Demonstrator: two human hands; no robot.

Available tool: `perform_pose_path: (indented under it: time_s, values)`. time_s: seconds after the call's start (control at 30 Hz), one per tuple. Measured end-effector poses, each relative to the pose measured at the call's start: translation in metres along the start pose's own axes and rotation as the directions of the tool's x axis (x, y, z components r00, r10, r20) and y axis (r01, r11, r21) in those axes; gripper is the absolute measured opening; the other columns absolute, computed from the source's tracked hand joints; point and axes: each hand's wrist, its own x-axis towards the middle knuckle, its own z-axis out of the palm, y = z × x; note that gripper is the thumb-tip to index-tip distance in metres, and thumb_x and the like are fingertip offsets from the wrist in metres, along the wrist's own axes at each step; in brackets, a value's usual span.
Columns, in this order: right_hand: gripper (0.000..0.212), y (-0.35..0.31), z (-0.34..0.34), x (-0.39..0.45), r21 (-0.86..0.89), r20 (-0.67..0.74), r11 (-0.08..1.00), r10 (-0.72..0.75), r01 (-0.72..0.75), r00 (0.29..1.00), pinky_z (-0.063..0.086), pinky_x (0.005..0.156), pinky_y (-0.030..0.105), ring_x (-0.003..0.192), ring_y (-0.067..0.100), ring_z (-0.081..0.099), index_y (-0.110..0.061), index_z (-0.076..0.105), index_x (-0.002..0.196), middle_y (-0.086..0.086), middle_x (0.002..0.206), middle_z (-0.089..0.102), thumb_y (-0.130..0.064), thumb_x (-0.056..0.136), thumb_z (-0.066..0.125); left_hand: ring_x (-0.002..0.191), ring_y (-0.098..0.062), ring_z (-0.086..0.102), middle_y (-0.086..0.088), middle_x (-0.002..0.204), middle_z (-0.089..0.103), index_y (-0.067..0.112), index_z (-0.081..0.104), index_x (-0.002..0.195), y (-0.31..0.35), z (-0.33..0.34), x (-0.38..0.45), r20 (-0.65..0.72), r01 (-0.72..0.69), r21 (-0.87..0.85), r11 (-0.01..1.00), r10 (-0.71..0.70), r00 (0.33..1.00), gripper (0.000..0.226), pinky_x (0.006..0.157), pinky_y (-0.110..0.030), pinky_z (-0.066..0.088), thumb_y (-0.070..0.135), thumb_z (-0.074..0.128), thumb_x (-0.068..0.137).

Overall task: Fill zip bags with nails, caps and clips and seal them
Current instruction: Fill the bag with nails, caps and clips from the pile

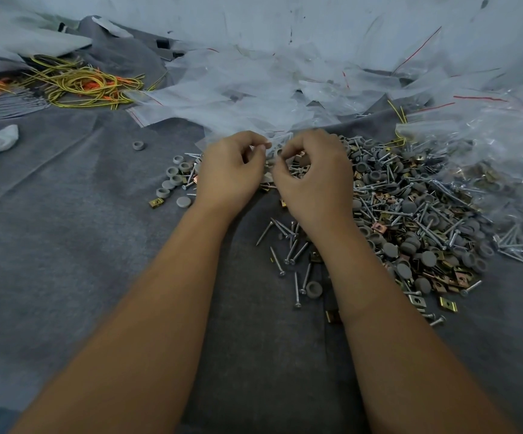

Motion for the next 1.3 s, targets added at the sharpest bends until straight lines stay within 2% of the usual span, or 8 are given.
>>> perform_pose_path:
  time_s: [0.1, 0.23, 0.4, 0.6, 0.7, 0.8, 1.0, 1.3]
  values:
    - [0.002, 0.005, 0.003, 0.0, -0.064, 0.101, 0.998, -0.011, 0.018, 0.995, 0.045, 0.091, 0.044, 0.087, 0.024, 0.057, -0.008, 0.069, 0.08, 0.002, 0.084, 0.067, -0.009, 0.078, 0.07, 0.072, -0.029, 0.063, -0.012, 0.076, 0.07, 0.016, 0.073, 0.097, -0.001, 0.001, -0.001, 0.006, -0.014, 0.002, 1.0, 0.014, 1.0, 0.026, 0.071, -0.046, 0.053, 0.024, 0.051, 0.085]
    - [0.01, 0.006, 0.002, 0.001, -0.077, 0.143, 0.997, 0.011, 0.0, 0.99, 0.044, 0.087, 0.037, 0.092, 0.022, 0.058, -0.01, 0.073, 0.089, 0.002, 0.091, 0.07, -0.01, 0.083, 0.066, 0.075, -0.025, 0.065, -0.01, 0.079, 0.071, 0.014, 0.073, 0.098, -0.002, 0.0, 0.001, -0.004, 0.004, -0.015, 1.0, -0.004, 1.0, 0.026, 0.073, -0.044, 0.054, 0.023, 0.052, 0.086]
    - [0.021, 0.014, -0.017, 0.013, -0.107, -0.074, 0.949, 0.291, -0.297, 0.954, 0.048, 0.073, 0.031, 0.084, 0.013, 0.06, -0.02, 0.072, 0.097, -0.004, 0.095, 0.07, -0.015, 0.091, 0.052, 0.062, -0.009, 0.056, 0.007, 0.067, 0.062, 0.02, 0.071, 0.095, -0.006, 0.001, 0.004, -0.097, 0.054, -0.04, 0.998, -0.058, 0.994, 0.018, 0.063, -0.031, 0.048, 0.016, 0.053, 0.093]
    - [0.031, 0.026, -0.033, 0.016, -0.178, 0.078, 0.858, 0.5, -0.481, 0.863, 0.054, 0.072, 0.043, 0.071, 0.021, 0.061, -0.024, 0.07, 0.097, -0.005, 0.08, 0.065, -0.011, 0.086, 0.045, 0.057, -0.008, 0.049, 0.008, 0.064, 0.057, 0.02, 0.07, 0.097, -0.007, 0.001, 0.004, -0.117, 0.082, -0.075, 0.994, -0.091, 0.989, 0.018, 0.061, -0.027, 0.041, 0.017, 0.052, 0.095]
    - [0.029, 0.026, -0.031, 0.013, -0.247, 0.207, 0.87, 0.479, -0.428, 0.853, 0.054, 0.074, 0.042, 0.074, 0.02, 0.06, -0.026, 0.07, 0.098, -0.006, 0.087, 0.067, -0.014, 0.086, 0.047, 0.058, -0.006, 0.049, 0.009, 0.064, 0.057, 0.019, 0.07, 0.097, -0.007, 0.001, 0.004, -0.122, 0.08, -0.081, 0.993, -0.09, 0.988, 0.018, 0.061, -0.027, 0.041, 0.016, 0.052, 0.095]
    - [0.036, 0.029, -0.021, 0.011, -0.345, 0.291, 0.905, 0.356, -0.25, 0.888, 0.047, 0.095, 0.046, 0.109, 0.026, 0.057, -0.024, 0.064, 0.122, 0.001, 0.117, 0.066, -0.019, 0.089, 0.051, 0.056, 0.0, 0.049, 0.01, 0.067, 0.06, 0.023, 0.067, 0.094, -0.006, 0.001, 0.006, -0.147, 0.086, -0.111, 0.99, -0.102, 0.984, 0.017, 0.06, -0.025, 0.042, 0.015, 0.052, 0.095]
    - [0.057, 0.033, -0.003, 0.005, -0.528, 0.516, 0.839, 0.196, 0.129, 0.834, 0.021, 0.112, 0.046, 0.141, 0.027, 0.023, -0.031, 0.028, 0.149, 0.003, 0.155, 0.028, -0.041, 0.096, 0.046, 0.054, 0.002, 0.048, 0.006, 0.068, 0.06, 0.023, 0.066, 0.092, -0.005, 0.002, 0.006, -0.183, 0.104, -0.148, 0.984, -0.13, 0.974, 0.017, 0.056, -0.019, 0.041, 0.014, 0.052, 0.095]
    - [0.054, 0.033, 0.003, 0.006, -0.546, 0.546, 0.829, 0.238, 0.125, 0.804, 0.018, 0.112, 0.047, 0.141, 0.023, 0.026, -0.022, 0.04, 0.144, -0.002, 0.153, 0.033, -0.049, 0.098, 0.039, 0.054, 0.004, 0.048, 0.008, 0.069, 0.061, 0.024, 0.066, 0.092, -0.005, 0.001, 0.006, -0.16, 0.113, -0.148, 0.982, -0.137, 0.978, 0.017, 0.055, -0.017, 0.04, 0.014, 0.052, 0.095]
